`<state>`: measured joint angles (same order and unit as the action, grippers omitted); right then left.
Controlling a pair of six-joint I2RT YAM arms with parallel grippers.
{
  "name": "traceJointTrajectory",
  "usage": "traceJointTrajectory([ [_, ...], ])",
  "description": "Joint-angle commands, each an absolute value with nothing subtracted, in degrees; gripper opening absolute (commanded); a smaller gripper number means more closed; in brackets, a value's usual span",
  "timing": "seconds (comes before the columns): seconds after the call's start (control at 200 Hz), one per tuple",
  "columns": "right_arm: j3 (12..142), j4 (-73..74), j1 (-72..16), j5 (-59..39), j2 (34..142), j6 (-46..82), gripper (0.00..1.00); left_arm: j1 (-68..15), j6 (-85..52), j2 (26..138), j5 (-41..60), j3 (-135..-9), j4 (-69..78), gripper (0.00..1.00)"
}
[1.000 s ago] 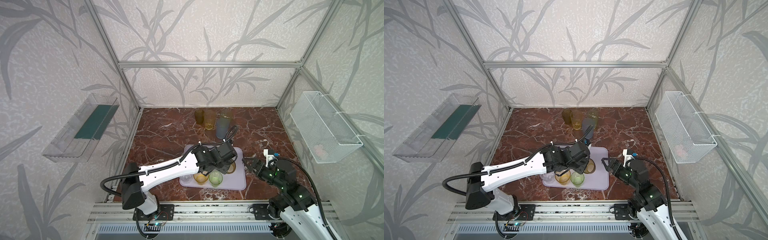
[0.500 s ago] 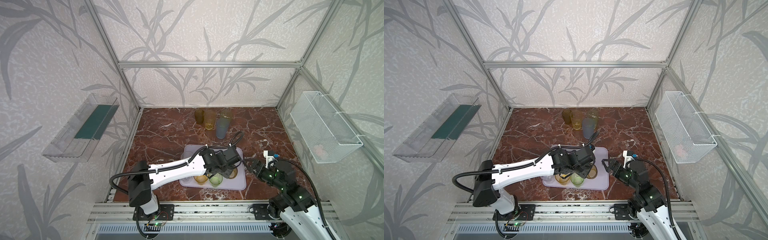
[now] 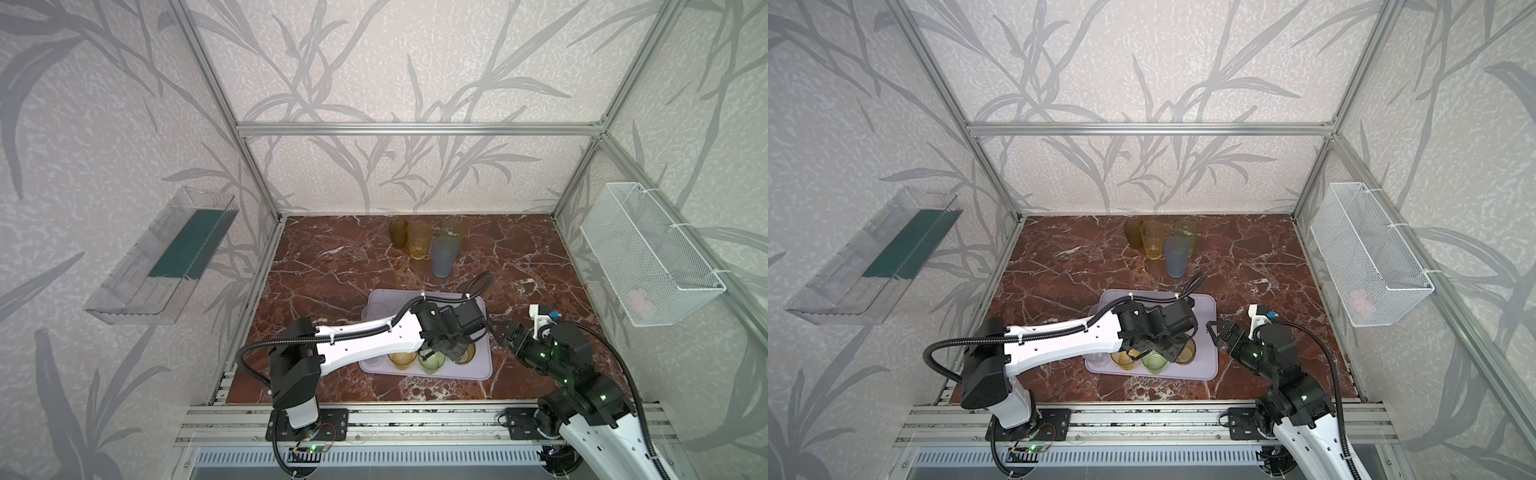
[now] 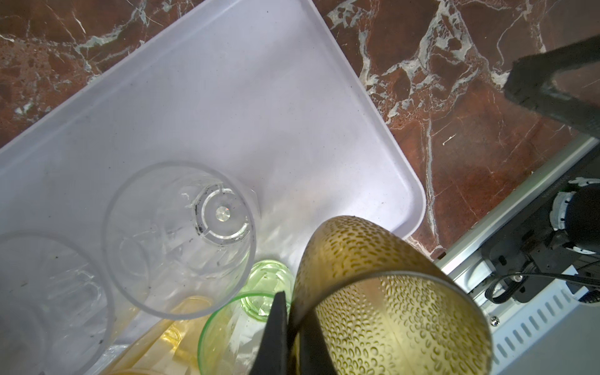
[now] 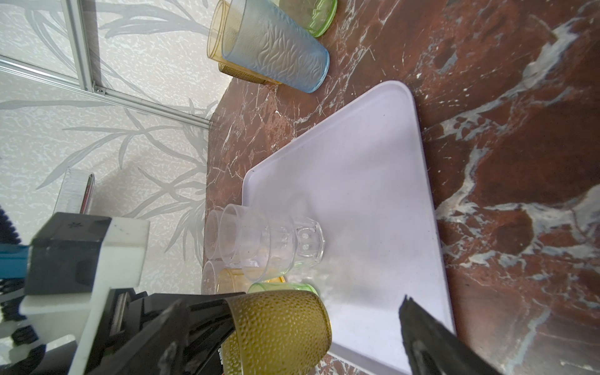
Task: Place the glasses into the tray
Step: 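Lower the olive textured glass onto the tray beside the green glass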
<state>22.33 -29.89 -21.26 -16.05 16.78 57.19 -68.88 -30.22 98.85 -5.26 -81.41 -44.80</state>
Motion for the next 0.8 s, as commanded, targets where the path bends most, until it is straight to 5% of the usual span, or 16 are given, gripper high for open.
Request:
traceJointTrajectory([
  [0.0,22.3,-31.4,-20.8,-15.2,16.3,56.8,0.99,-69.3,-30.8,99.8,-5.4,-82.1,-45.4,0.0],
  [0.795,21.8,-32.1,-20.3,-15.4,15.5,57.4,0.99,-69.8,-30.5,103.8,-5.4,-81.7,-45.0,0.0],
])
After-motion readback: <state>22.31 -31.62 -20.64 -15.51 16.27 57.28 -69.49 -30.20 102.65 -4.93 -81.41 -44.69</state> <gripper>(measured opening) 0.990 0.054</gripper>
